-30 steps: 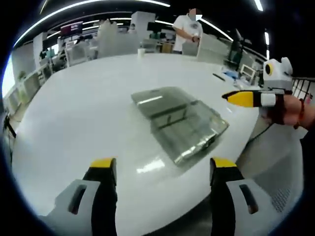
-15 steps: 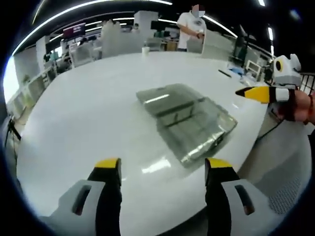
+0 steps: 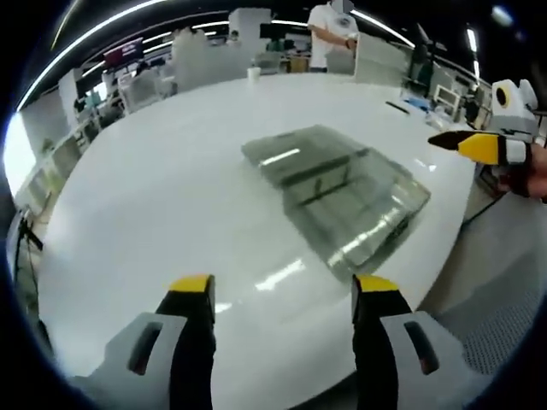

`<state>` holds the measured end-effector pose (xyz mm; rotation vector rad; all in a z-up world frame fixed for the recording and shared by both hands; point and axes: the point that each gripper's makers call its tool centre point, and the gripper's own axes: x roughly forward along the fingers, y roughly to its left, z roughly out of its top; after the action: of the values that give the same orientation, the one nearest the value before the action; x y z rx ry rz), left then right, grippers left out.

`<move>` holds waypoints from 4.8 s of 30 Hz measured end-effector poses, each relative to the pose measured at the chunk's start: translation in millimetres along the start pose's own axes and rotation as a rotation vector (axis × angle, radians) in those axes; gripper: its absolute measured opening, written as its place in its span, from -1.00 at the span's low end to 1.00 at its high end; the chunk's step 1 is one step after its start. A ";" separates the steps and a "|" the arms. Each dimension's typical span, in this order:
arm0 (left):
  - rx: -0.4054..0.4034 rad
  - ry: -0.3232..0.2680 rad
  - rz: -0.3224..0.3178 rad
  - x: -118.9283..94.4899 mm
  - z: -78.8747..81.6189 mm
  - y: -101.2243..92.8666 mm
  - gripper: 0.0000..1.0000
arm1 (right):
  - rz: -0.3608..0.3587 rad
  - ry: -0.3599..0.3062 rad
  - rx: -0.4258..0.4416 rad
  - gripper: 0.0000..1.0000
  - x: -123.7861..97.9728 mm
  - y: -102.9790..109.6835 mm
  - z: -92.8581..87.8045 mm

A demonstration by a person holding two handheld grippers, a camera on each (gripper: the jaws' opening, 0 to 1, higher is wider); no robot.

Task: Insert the divider into the dual guide fixture by aligning both edges with the guide slots and pushing it downward to the bottom, including one-sided entry, uneven engagement, binding, and posture correction.

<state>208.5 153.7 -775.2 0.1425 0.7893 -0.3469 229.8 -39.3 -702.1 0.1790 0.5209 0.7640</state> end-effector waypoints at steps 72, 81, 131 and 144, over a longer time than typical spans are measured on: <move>0.002 0.114 0.020 32.5 -19.8 -4.9 -0.17 | -0.018 -0.008 0.038 -0.06 -9.3 1.7 -3.1; 0.011 0.129 0.019 30.6 -20.9 -4.0 -0.31 | -0.014 0.007 0.038 -0.09 -6.7 3.2 -7.5; 0.019 0.162 0.016 17.4 -28.3 -1.3 -0.38 | 0.022 0.018 0.040 -0.14 -3.7 13.8 -12.1; 0.025 0.187 0.033 24.1 -27.9 2.9 -0.28 | 0.014 0.024 0.044 -0.14 -4.3 11.8 -14.3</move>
<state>206.5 157.5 -812.0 0.2140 0.9667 -0.3152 212.6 -34.4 -708.7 0.2148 0.5594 0.7698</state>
